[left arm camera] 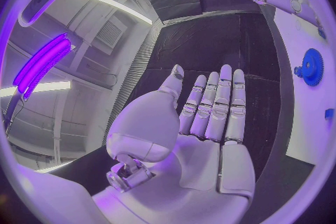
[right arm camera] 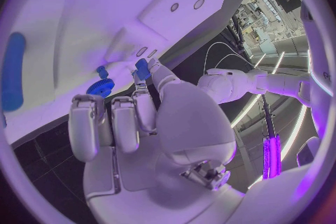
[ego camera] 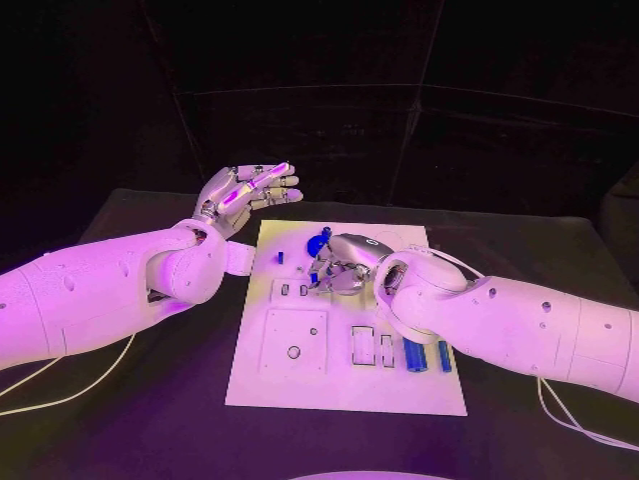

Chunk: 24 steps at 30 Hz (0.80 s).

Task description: Assemble the parts on the task board

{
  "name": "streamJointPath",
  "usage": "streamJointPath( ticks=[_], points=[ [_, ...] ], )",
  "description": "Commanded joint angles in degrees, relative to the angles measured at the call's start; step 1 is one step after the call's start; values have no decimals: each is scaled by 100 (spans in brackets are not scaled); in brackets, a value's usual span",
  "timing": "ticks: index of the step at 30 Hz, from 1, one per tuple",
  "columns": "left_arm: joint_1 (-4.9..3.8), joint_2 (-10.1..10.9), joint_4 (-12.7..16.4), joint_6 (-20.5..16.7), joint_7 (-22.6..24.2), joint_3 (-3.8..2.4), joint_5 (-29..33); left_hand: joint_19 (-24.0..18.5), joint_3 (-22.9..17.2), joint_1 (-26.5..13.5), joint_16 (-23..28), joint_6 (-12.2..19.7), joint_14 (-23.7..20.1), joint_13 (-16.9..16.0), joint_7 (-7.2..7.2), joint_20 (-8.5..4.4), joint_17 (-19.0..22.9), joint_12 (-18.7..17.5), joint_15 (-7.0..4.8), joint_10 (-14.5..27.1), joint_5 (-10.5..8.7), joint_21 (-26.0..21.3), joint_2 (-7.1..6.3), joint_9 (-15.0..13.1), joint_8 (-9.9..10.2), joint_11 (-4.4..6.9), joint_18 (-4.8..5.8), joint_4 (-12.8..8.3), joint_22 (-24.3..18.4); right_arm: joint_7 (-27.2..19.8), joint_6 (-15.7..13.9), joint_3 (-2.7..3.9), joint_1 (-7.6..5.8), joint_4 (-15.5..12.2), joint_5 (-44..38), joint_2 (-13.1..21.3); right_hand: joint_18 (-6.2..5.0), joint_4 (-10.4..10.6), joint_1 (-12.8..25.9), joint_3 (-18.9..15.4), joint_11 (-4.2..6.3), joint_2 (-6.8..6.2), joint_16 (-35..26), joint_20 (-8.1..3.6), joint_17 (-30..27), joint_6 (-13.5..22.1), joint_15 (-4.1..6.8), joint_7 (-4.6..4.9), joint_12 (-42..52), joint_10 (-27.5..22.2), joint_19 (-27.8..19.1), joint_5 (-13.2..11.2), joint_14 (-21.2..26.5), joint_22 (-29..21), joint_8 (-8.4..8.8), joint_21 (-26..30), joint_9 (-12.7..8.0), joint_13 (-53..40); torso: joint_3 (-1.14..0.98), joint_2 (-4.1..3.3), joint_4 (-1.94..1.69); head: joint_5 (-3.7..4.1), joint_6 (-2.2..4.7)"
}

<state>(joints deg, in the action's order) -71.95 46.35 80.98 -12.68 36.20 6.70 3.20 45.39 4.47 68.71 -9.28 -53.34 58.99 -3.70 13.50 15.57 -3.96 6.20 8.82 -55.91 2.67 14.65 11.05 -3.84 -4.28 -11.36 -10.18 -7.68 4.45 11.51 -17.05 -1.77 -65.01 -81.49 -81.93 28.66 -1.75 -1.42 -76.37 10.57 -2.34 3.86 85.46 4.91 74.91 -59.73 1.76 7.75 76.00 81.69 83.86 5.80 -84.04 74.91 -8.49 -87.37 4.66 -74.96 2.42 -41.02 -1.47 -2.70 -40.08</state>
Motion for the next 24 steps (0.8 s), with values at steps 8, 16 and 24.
streamJointPath(
  ticks=[8, 16, 24],
  points=[
    [-10, -33, -29, 108, 13, -4, -6, 36, -2, -12, 21, -49, 28, -8, 98, -7, -5, 3, 7, -32, 11, -20, 57, 0, 9, 4, -41, -45, -7, 148, 18, -12, 111, 109, -666, -148, 43, -24, -21, 34, 46, 44, -43, -37, 599, -158, 24, -110, -26, -11, 215, 48, -399, 971, -9, -27, 3, -171, -19, -8, 13, -29, 10],
    [-9, -42, -41, 125, 7, -4, -6, 36, -2, -12, 21, -49, 28, -8, 98, -7, -5, 3, 7, -32, 11, -20, 57, 0, 9, 4, -41, -45, -7, 142, -11, -16, 130, 149, -725, -183, 43, -24, -21, 34, 46, 44, -43, -37, 599, -158, 24, -110, -26, -11, 215, 48, -399, 971, -9, -27, 3, -171, -9, -7, 8, -26, -19],
    [-7, -47, -51, 140, 2, -4, -6, 36, -2, -12, 21, -49, 28, -8, 98, -7, -5, 3, 7, -32, 11, -20, 57, 0, 9, 4, -41, -45, -7, 136, 42, -16, 160, 188, -735, -188, 44, -27, -12, 35, 43, 29, -41, -38, 603, -154, 23, -106, -24, -10, 216, 50, -399, 972, -4, -28, 1, -174, -11, -7, 6, -17, -27]
  ],
)
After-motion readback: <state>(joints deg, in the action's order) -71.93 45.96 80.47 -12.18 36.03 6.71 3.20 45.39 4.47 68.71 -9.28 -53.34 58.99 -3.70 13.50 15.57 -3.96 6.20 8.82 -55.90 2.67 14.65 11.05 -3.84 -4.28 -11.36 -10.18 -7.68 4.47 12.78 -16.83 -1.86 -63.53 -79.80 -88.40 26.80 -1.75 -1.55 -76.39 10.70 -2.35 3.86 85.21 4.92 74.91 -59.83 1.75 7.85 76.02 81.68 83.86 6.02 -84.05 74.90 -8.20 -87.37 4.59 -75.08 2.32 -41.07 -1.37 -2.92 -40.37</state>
